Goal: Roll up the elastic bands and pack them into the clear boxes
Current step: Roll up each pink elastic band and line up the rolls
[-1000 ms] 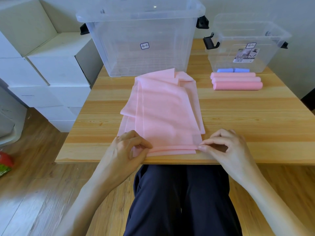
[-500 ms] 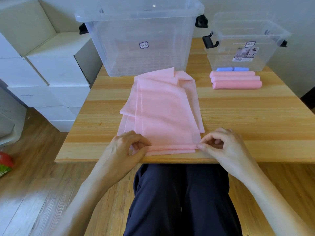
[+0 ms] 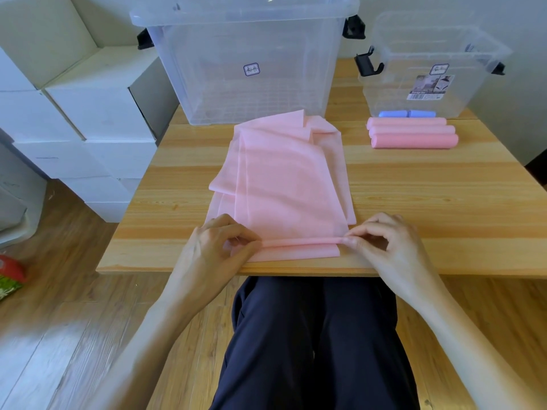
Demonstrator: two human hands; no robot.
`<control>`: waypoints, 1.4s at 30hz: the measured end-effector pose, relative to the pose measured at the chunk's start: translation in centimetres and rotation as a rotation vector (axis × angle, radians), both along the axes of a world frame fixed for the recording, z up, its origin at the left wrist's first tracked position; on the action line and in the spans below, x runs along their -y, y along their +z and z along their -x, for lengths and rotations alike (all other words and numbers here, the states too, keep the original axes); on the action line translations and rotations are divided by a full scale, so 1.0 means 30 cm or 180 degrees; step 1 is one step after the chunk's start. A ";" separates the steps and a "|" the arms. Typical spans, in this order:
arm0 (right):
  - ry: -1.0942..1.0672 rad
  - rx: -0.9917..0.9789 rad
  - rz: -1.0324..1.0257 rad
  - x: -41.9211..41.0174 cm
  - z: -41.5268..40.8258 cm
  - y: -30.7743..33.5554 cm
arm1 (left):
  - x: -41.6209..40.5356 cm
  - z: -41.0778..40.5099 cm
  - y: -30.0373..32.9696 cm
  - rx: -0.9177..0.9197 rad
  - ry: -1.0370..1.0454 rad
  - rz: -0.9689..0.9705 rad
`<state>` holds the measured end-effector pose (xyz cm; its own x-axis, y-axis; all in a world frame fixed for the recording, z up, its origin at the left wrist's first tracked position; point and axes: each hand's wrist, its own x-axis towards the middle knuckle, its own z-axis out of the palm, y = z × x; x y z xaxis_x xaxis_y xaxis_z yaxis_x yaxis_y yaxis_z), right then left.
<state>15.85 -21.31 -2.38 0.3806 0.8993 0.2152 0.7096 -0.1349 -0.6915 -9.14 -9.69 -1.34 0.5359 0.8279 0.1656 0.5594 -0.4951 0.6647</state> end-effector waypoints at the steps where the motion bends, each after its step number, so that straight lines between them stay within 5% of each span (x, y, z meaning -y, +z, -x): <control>1: -0.0037 -0.0012 -0.0001 -0.004 0.002 0.002 | -0.001 -0.003 -0.001 0.0026 0.0051 0.0049; 24: 0.0002 -0.0153 0.0353 -0.022 -0.011 0.034 | -0.003 -0.001 0.002 0.0008 0.0244 0.0119; 34: 0.0086 -0.0151 0.0067 -0.010 -0.020 0.007 | 0.006 0.002 -0.008 -0.0087 -0.0137 -0.0452; 42: 0.0208 -0.0056 0.0553 -0.026 -0.024 0.036 | 0.004 0.006 0.011 -0.0078 -0.0089 -0.0040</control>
